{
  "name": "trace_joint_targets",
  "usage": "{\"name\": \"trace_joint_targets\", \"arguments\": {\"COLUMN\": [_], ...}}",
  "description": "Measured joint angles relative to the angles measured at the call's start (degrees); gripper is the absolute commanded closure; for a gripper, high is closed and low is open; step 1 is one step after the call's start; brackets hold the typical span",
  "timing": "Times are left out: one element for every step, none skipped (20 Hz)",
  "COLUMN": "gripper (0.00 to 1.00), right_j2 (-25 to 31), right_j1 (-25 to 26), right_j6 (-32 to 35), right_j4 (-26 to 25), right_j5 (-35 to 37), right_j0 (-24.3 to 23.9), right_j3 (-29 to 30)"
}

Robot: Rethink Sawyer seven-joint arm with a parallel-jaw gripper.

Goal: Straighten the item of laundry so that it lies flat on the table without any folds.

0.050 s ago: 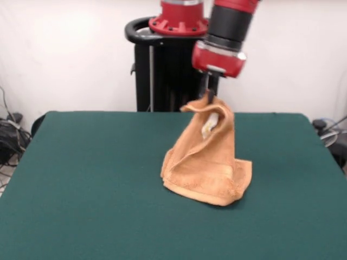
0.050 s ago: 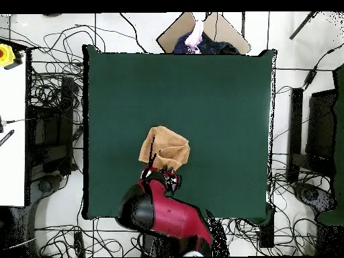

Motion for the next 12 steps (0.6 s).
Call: {"name": "trace_joint_targets", "arguments": {"gripper": [1.0,1.0,1.0,1.0,1.0,1.0,1.0,1.0,1.0,1.0,1.0,1.0], "right_j2": [0.0,0.0,-0.1,-0.1,-0.1,-0.2,-0.2,-0.2,-0.2,-0.2,-0.2,-0.2], "right_j1": [-0.9,-1.7,-3.2,-3.9,-5.2,-5.9,-7.6,-8.0,-8.3,-9.1,-9.4,-9.4], "right_j6": [0.0,0.0,0.0,0.0,0.0,0.0,0.0,0.0,0.0,0.0,0.0,0.0], "right_j4": [0.0,0.0,0.0,0.0,0.0,-0.1,0.0,-0.1,-0.1,-0.1,-0.1,-0.1], "right_j5": [1.6,3.3,7.1,9.3,13.7,16.7,23.9,25.9,27.6,31.5,33.4,34.0], "right_j0": [-0.8,-1.6,-2.5,-2.9,-3.3,-3.4,-3.3,-3.2,-3.2,-3.2,-3.2,-3.2], "right_j3": [-0.1,-0.2,-0.9,-1.4,-2.5,-3.3,-5.6,-6.3,-7.0,-8.7,-10.0,-10.8]}}
